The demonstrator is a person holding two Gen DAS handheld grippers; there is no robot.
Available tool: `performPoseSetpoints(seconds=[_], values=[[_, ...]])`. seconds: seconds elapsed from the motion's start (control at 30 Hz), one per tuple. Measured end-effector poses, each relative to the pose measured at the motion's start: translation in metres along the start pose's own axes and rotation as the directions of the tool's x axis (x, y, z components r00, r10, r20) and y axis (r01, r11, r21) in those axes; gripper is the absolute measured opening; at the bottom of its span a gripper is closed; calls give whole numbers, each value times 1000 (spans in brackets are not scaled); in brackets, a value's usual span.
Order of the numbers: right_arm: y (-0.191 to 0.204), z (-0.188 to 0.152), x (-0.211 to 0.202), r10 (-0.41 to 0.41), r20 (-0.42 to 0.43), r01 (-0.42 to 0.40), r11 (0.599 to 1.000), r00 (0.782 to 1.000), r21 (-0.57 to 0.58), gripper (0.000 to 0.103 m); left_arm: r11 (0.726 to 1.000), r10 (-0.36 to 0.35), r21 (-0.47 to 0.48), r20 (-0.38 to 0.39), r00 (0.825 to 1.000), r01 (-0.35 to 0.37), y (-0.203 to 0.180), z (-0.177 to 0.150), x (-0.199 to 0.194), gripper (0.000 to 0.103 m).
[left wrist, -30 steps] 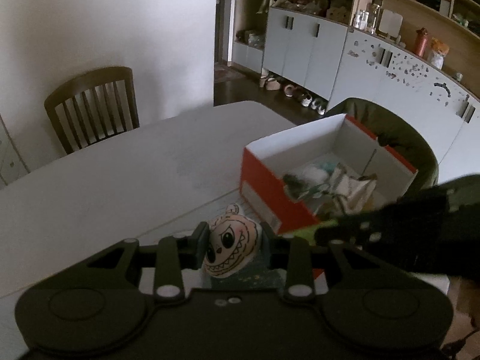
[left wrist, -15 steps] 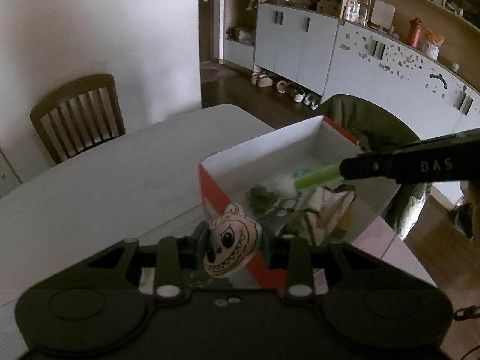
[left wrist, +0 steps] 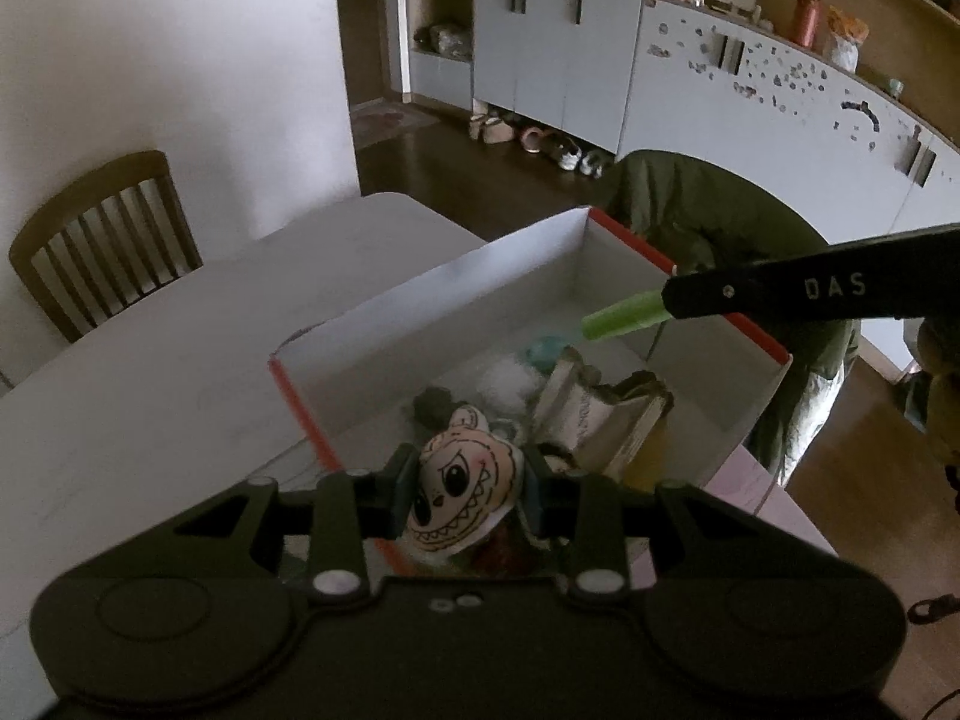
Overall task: Organize objects
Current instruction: 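Carry the face plush with the left gripper while the right gripper carries the green stick to the shoebox, then lower the plush and green stick into the shoebox and open both grippers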
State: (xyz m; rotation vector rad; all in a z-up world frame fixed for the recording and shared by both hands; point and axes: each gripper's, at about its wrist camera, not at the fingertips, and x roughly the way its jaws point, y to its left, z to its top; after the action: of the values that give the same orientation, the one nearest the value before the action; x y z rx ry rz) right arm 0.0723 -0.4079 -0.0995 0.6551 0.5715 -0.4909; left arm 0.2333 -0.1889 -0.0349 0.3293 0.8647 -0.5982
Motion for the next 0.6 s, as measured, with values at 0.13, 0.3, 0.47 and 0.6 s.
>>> performPoseSetpoints(seconds=[0.13, 0.3, 0.47, 0.6], values=[[-12, 4, 10, 0, -3, 0, 1000, 1000, 8, 15, 1000, 2, 4, -13, 1000, -2, -6, 9, 16, 34], [-20, 8, 24, 2, -12, -2, 1000, 1000, 9, 15, 1000, 21, 7, -29, 999, -21, -5, 20, 39, 34], [-23, 9, 47, -11, -30, 11, 1000, 999, 3, 15, 999, 36, 5, -56, 998, -36, -3, 27, 61, 34], [-29, 12, 67, -29, -46, 29, 999, 999, -14, 15, 999, 54, 2, -91, 994, -54, -3, 32, 81, 34]])
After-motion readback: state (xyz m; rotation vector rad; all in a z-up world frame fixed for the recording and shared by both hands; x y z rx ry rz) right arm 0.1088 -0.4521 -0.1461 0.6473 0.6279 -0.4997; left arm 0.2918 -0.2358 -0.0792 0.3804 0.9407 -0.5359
